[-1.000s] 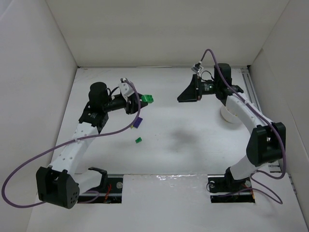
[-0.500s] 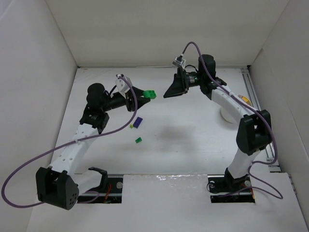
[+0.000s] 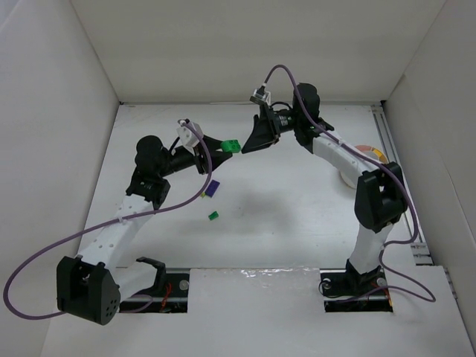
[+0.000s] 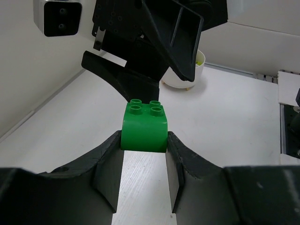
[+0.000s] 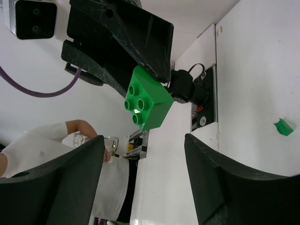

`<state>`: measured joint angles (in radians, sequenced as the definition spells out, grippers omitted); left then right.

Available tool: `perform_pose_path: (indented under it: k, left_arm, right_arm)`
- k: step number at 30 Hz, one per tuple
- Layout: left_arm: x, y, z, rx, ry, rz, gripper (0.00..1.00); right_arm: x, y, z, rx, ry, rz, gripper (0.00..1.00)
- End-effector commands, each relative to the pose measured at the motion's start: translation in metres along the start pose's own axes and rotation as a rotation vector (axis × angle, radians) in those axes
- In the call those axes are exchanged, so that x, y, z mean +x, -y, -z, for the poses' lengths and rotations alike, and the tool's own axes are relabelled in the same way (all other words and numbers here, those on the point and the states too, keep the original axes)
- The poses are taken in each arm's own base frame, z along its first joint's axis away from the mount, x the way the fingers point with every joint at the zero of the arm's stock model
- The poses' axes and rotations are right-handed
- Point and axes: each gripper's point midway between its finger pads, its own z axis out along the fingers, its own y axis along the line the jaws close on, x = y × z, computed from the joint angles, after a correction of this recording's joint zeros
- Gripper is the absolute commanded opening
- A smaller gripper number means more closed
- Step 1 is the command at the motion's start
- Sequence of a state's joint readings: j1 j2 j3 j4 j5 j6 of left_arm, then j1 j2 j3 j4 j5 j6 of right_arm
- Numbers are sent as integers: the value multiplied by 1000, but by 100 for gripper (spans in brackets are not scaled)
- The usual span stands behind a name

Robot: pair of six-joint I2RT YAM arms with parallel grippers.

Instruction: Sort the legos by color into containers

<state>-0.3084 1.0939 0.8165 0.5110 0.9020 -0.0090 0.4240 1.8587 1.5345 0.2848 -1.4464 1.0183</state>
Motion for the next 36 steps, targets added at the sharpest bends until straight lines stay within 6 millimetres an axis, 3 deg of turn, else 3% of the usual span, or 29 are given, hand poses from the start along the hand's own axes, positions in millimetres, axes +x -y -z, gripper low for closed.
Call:
perform_pose_path:
  k: [1, 13, 18, 29, 33, 35, 36]
  left_arm:
    - [-18, 4, -1, 8, 68, -67, 0]
    - [-20, 12, -10, 37, 79, -53, 0]
    - [-13, 12, -12, 36, 68, -57, 0]
    - [6, 3, -12, -4, 39, -51, 0]
    - [10, 2, -11, -15, 34, -44, 0]
    - [10, 0, -11, -26, 34, -44, 8]
    - [9, -2, -11, -37, 35, -44, 21]
  right_arm:
    - [-5, -15, -5, -32, -29, 83, 72]
    - [-8, -17, -17, -49, -43, 108, 70]
    - [-6, -17, -21, -58, -60, 99, 64]
    - [2, -26, -26, -80, -101, 109, 27]
    - [4, -28, -26, -81, -100, 116, 8]
    - [6, -25, -26, -80, -101, 106, 5]
    - [5, -30, -25, -82, -100, 127, 3]
